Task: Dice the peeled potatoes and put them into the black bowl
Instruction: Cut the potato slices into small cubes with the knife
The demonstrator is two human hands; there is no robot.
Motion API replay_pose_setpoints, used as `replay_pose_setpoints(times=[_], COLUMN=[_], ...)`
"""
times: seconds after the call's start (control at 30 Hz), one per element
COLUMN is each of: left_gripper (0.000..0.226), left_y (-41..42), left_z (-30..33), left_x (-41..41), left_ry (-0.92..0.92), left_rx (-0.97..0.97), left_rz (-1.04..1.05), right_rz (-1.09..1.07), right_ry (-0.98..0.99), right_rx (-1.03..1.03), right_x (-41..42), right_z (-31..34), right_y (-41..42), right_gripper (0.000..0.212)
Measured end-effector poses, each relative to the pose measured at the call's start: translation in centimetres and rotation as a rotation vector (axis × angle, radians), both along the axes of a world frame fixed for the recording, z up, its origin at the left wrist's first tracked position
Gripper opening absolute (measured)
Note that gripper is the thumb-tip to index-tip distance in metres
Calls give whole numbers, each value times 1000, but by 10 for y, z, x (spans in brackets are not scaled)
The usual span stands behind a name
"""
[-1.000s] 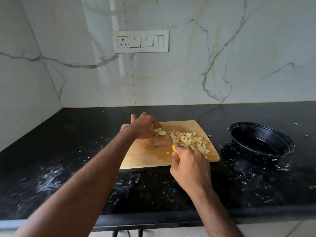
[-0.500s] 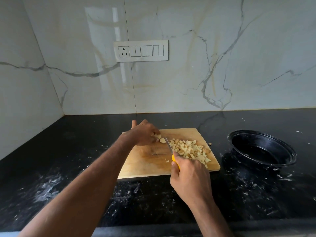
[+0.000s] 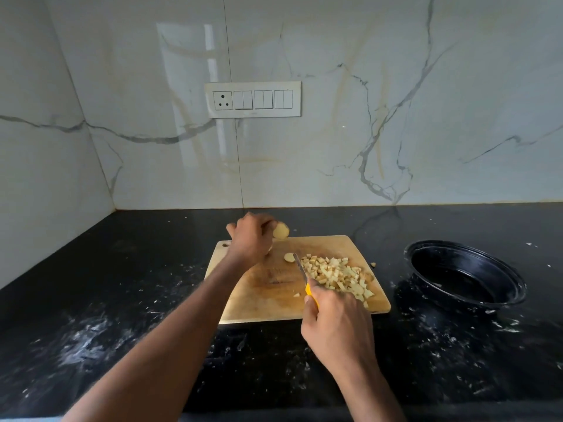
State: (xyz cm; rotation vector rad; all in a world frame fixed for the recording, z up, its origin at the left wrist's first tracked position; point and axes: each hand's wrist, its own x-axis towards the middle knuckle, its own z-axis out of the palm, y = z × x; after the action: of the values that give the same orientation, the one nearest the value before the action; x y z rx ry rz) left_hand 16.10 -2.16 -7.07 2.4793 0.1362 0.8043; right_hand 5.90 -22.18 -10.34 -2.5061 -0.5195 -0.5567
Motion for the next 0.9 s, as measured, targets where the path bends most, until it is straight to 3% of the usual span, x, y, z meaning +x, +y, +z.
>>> replay_pose_setpoints(times=[0.2, 0.47, 0.57, 0.77, 0.9], left_gripper=[19, 14, 32, 38, 45], left_y=[3, 18, 25, 13, 16], left_z=[-11, -17, -18, -24, -25], left_x=[-47, -59, -61, -56, -54], left_ry=[8, 195, 301, 234, 249], left_rx=[-162, -20, -24, 48, -9], left_rz=[-98, -258, -314, -152, -223], right_rz=[-21, 54, 75, 125, 189], right_ry=[-7, -38, -49, -16, 22], right_rx=[-7, -11, -26, 10, 8], right_x=[-1, -5, -5, -8, -13], right_z=[2, 1, -1, -4, -6], right_y=[0, 0, 0, -7, -13], right_gripper=[41, 39, 38, 37, 38])
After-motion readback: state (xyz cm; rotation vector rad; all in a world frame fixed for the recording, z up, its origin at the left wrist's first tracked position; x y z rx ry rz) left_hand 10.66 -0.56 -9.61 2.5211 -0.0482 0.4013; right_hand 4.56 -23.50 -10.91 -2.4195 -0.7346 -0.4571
